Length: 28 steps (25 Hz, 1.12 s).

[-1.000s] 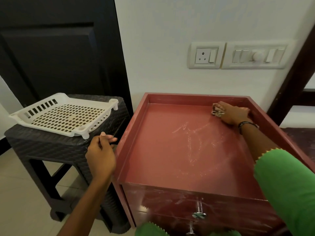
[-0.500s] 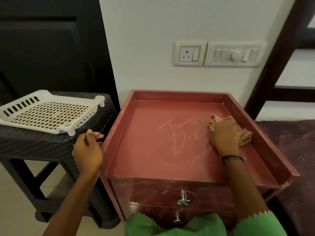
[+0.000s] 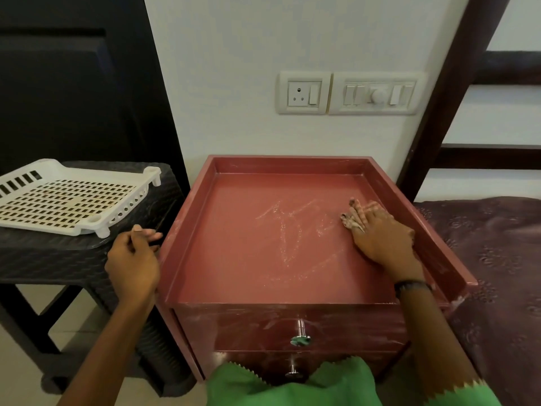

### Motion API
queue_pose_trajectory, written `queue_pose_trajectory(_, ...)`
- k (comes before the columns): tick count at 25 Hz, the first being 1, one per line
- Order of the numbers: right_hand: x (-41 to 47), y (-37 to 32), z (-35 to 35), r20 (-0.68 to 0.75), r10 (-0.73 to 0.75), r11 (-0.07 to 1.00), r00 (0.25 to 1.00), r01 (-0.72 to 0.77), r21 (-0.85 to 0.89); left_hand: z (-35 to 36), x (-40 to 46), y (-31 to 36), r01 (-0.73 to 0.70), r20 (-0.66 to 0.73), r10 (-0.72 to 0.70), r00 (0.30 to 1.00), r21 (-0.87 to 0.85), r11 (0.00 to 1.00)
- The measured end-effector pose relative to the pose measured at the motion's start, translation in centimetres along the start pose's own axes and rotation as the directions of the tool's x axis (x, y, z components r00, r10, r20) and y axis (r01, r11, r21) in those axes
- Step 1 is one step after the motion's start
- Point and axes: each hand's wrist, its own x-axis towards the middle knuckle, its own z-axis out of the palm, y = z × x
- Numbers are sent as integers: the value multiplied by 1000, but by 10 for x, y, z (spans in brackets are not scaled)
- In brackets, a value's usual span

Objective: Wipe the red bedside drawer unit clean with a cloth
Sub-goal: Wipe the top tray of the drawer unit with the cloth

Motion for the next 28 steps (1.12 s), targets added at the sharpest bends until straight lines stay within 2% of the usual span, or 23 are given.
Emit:
queue_pose_trajectory(4, -100, 22, 25, -136, 2, 1000, 991, -1, 6, 0, 1, -1, -12, -7, 12, 1000, 4, 1000)
queue_pose_trajectory(6, -115, 30, 32, -128, 37, 999, 991, -38, -6, 0, 2, -3, -6, -4, 6, 1000, 5, 1000)
queue_pose_trajectory(8, -109, 31, 28, -87, 12, 1000, 996, -13, -3, 0, 2, -3, 6, 13, -6, 1000, 4, 1000)
queue_pose_trajectory(13, -22, 27, 28, 17, -127, 991, 992, 126, 48, 0, 3, -3, 6, 30, -6, 1000, 21, 1000)
queue_pose_trajectory(15, 29, 17, 31, 64, -121, 991, 991, 117, 68, 0, 4, -5, 10, 33, -11, 999, 7, 1000)
queue_pose_trajectory(20, 109, -25, 38, 37, -48, 996, 998, 45, 79, 1, 7, -8, -25, 10, 25, 1000, 12, 1000)
queue_pose_trajectory(24, 112, -87, 44, 42, -198, 980, 979, 196, 41, 1, 9, -10, -56, 12, 55, 998, 19, 998)
queue_pose_trajectory(28, 85, -153, 52, 59, -441, 895, 895, 435, 94, 1, 8, -9, -71, 27, 71, 997, 28, 997)
